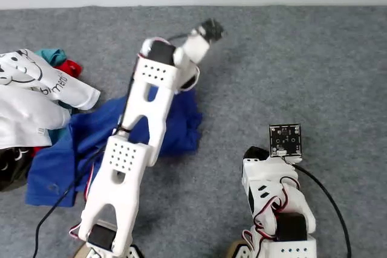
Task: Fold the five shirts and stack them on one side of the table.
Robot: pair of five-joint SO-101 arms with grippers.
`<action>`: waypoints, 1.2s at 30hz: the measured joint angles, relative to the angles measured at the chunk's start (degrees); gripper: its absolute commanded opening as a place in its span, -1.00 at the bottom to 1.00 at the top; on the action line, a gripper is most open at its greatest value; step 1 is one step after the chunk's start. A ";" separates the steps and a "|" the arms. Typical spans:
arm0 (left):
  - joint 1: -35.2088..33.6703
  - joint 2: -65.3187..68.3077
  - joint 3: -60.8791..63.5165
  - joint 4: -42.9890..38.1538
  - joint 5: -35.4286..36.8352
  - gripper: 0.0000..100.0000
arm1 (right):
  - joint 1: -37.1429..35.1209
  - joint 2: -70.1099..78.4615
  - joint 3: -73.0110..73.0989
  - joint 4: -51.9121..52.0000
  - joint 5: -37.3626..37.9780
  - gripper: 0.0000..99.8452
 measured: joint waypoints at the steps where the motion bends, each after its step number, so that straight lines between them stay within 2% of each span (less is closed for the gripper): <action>1: -0.09 -2.11 0.00 0.09 0.44 -0.98 | 0.00 0.00 0.00 0.00 0.00 -0.98; 5: -1.32 -10.81 1.49 0.18 1.76 -0.98 | 0.00 0.00 0.00 0.00 0.00 -0.98; 8: -2.37 -19.87 8.88 0.18 1.76 -0.98 | 0.00 0.00 0.00 0.00 0.00 -0.98; 15: -6.24 -50.81 40.62 0.26 1.76 -0.97 | 0.00 0.00 0.00 0.00 0.00 -0.98; 18: -9.05 -65.93 55.82 0.26 -0.53 -0.97 | 0.00 0.00 0.00 0.00 0.00 -0.98; 22: -16.35 -83.87 71.30 0.26 -3.78 -0.97 | 0.00 0.00 0.00 0.00 0.00 -0.98; 26: -26.73 -96.00 80.53 0.35 -8.09 -0.97 | 0.00 0.00 0.00 0.00 0.00 -0.98; 30: -36.40 -100.92 85.45 0.35 -11.08 -0.97 | 0.00 0.00 -0.18 0.00 0.00 -0.98; 36: -44.84 -104.97 92.48 0.35 -13.54 -0.97 | -1.67 3.25 -9.14 0.26 0.00 -0.98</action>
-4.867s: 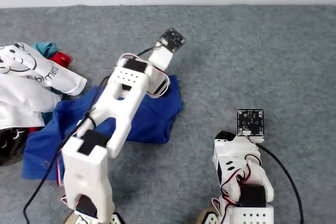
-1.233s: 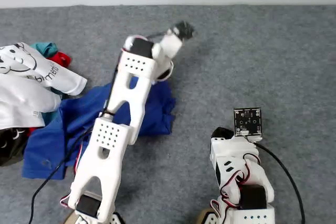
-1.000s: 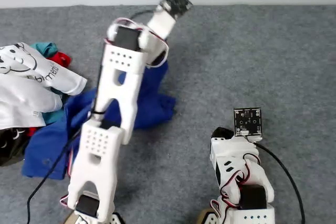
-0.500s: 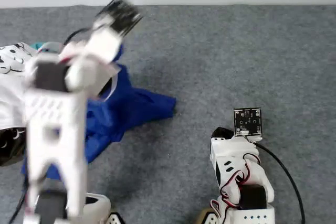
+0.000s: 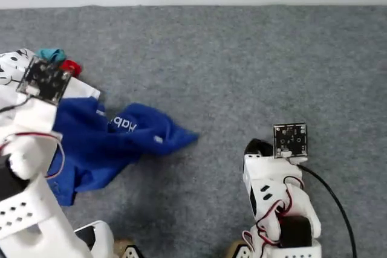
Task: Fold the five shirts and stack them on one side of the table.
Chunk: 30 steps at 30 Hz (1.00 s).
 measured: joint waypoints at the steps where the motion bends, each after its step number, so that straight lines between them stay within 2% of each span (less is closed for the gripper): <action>1: -0.62 -0.88 1.41 0.00 -0.44 -0.97 | -0.35 2.81 -2.11 0.70 0.00 -0.98; 4: -1.41 -3.69 6.24 0.00 -0.44 -0.97 | -3.25 11.78 -9.41 2.11 0.00 -0.98; 10: -1.76 -8.26 15.21 0.00 -0.44 -0.97 | -10.11 38.77 -26.46 4.84 1.41 -0.98; 17: -10.90 -8.70 20.75 -4.22 -0.35 -0.97 | -17.76 62.77 -36.92 6.59 15.30 -0.98; 21: -12.57 -8.70 23.12 -5.19 -0.35 -0.97 | -22.33 70.68 -39.12 6.59 24.79 -0.96; 23: -12.84 -8.70 23.91 -5.27 -0.35 -0.97 | -24.88 73.85 -40.88 6.59 28.31 -0.84; 27: -12.75 -8.70 25.58 -6.59 -0.35 -0.97 | -30.07 80.00 -45.10 6.59 31.21 -0.45; 30: -12.66 -8.70 25.85 -6.95 -0.35 -0.97 | -32.44 84.57 -47.91 6.59 31.91 -0.41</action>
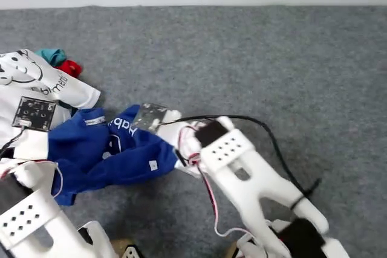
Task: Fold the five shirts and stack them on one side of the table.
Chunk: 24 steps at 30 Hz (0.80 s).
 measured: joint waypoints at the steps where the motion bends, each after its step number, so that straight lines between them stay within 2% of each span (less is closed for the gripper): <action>1: 0.00 0.00 0.00 0.00 0.00 -0.97 | -0.79 1.41 -0.97 0.00 0.62 -0.41; 8: 0.00 0.00 0.00 0.00 0.00 -0.97 | -2.99 12.40 -7.21 0.00 8.26 -0.41; 22: 0.00 0.00 0.00 0.00 0.00 -0.97 | -3.87 34.20 -21.10 0.00 9.05 -0.41; 24: 0.00 0.00 0.00 0.00 0.00 -0.97 | -4.40 35.60 -21.98 0.00 9.05 -0.47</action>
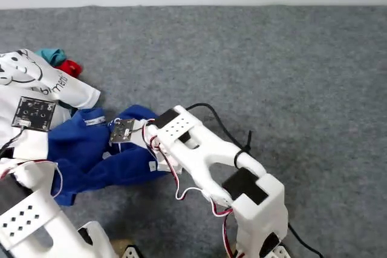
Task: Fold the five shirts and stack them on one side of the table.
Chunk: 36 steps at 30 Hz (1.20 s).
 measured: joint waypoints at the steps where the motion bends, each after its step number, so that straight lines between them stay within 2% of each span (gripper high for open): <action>1: 0.00 0.00 0.00 0.00 0.00 -0.97 | -0.18 0.62 -0.26 0.00 0.09 -0.56; 5: 0.00 0.00 0.00 0.00 0.00 -0.97 | -0.44 1.67 -2.64 0.09 0.00 -1.00; 7: 0.00 0.00 0.00 0.00 0.00 -0.97 | -0.35 2.37 -4.48 0.44 0.00 -0.95; 11: 0.00 0.00 0.00 0.00 0.00 -0.97 | -0.09 3.52 -7.12 2.90 0.00 -0.98; 15: 0.00 -0.18 0.00 0.00 0.26 -0.97 | 1.23 3.78 -10.64 9.05 0.00 -0.98; 19: 0.18 -0.18 -2.29 0.00 4.92 -0.97 | 5.89 3.78 -18.46 16.62 0.00 -0.98; 28: 12.04 -0.18 -13.98 -0.26 16.70 -0.97 | 15.65 3.78 -44.57 32.53 -0.70 -0.98; 31: 16.35 -0.18 -16.44 -3.16 20.13 -0.97 | 17.76 3.34 -51.78 32.97 -2.46 -0.98; 36: 20.75 -0.18 -18.90 -9.41 22.24 -0.97 | 19.69 -4.13 -54.68 33.14 -3.34 -0.98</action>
